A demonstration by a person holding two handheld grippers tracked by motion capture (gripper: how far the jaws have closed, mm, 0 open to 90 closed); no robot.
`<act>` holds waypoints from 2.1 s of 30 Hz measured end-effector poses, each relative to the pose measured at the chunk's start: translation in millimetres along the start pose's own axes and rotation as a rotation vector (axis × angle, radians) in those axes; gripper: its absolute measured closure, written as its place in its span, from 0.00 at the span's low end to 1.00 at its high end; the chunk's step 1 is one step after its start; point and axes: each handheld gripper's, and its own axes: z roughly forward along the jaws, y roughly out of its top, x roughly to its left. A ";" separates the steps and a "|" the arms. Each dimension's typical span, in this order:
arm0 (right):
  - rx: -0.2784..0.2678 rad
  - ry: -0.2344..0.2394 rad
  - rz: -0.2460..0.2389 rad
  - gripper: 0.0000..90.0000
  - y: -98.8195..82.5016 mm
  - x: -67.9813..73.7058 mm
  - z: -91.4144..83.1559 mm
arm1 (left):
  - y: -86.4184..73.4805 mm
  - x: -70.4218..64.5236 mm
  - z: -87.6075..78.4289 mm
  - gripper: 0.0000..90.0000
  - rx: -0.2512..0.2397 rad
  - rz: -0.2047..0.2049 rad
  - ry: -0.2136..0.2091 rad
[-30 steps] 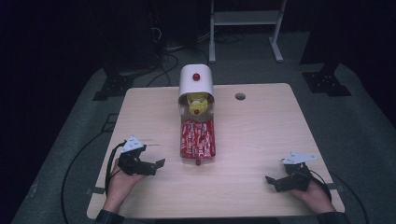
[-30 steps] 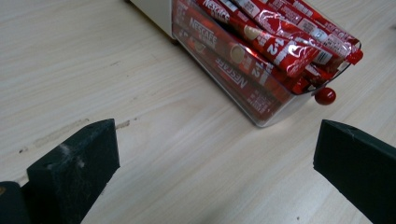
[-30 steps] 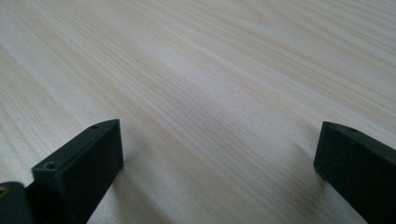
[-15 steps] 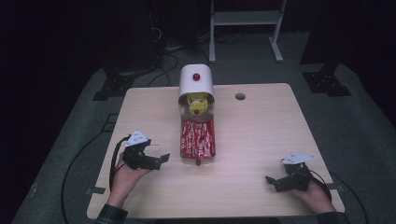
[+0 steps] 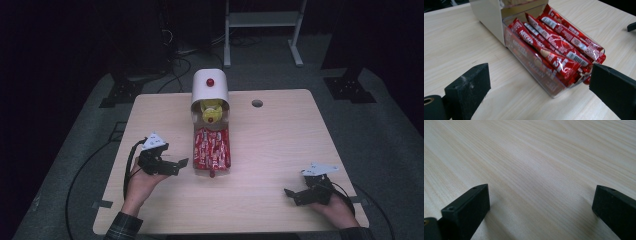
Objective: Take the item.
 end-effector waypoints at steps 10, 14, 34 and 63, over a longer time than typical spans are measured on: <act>0.000 0.000 0.000 0.00 0.0 0.0 0.0 | 12.9 -2.9 9.4 0.04 -0.005 0.006 0.007; 0.000 0.000 -0.001 0.00 0.0 -0.1 0.0 | 16.2 -3.8 12.0 0.05 -0.003 0.009 0.007; 0.000 0.000 0.001 0.00 0.0 0.0 0.0 | 38.3 -14.9 37.1 0.08 0.005 0.036 -0.030; -0.001 0.000 0.001 0.00 0.0 0.0 0.1 | 48.7 -23.8 88.3 0.27 0.079 0.071 -0.046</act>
